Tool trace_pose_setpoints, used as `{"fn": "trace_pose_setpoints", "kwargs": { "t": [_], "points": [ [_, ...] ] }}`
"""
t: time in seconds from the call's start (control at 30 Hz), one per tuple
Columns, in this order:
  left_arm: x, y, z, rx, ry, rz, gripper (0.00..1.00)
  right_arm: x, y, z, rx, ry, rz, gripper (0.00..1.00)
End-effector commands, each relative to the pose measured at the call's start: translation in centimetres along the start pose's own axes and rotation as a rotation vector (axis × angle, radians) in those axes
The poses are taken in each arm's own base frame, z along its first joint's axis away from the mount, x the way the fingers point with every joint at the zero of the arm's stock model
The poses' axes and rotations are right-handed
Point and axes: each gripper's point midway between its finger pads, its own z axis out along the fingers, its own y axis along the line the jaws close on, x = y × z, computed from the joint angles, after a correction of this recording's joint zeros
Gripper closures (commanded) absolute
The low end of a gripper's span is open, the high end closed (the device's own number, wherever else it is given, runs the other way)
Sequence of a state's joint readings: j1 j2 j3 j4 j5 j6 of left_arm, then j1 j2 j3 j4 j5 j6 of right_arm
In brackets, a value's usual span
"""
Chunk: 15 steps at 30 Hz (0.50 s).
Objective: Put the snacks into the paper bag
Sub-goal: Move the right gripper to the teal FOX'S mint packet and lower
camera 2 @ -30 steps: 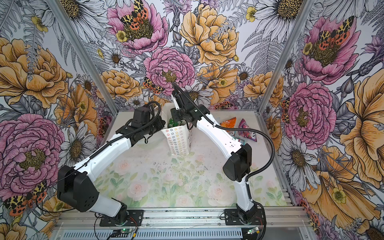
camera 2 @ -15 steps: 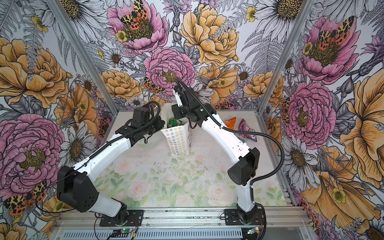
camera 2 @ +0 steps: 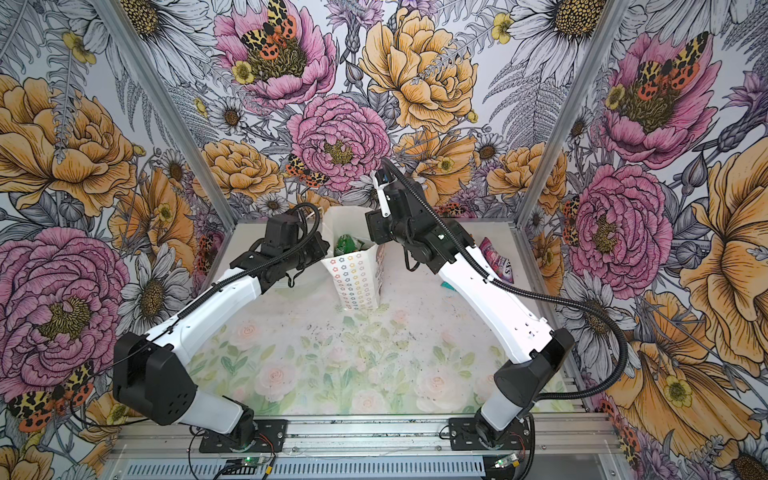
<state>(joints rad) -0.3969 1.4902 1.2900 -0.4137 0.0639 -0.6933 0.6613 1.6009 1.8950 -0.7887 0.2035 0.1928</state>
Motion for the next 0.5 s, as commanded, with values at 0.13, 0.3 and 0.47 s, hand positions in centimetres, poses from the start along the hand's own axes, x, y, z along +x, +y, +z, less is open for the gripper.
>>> {"fn": "trace_pose_setpoints", "kwargs": {
  "t": [0.13,0.3,0.47],
  "points": [
    [-1.3,-1.0,-1.1,0.053,-0.043,-0.005,1.00,2.6,-4.8,-1.8,0.185,0.010,0.087,0.31],
    [-1.3,-1.0,-0.9,0.058,-0.039,-0.006,1.00,4.9,-8.9,-2.7,0.285,0.021,0.251,0.25],
    [-1.0,-0.9,-0.7,0.056,-0.031,-0.007,1.00,8.1,-14.2,-4.0,0.426,0.021,0.463,0.08]
  ]
}}
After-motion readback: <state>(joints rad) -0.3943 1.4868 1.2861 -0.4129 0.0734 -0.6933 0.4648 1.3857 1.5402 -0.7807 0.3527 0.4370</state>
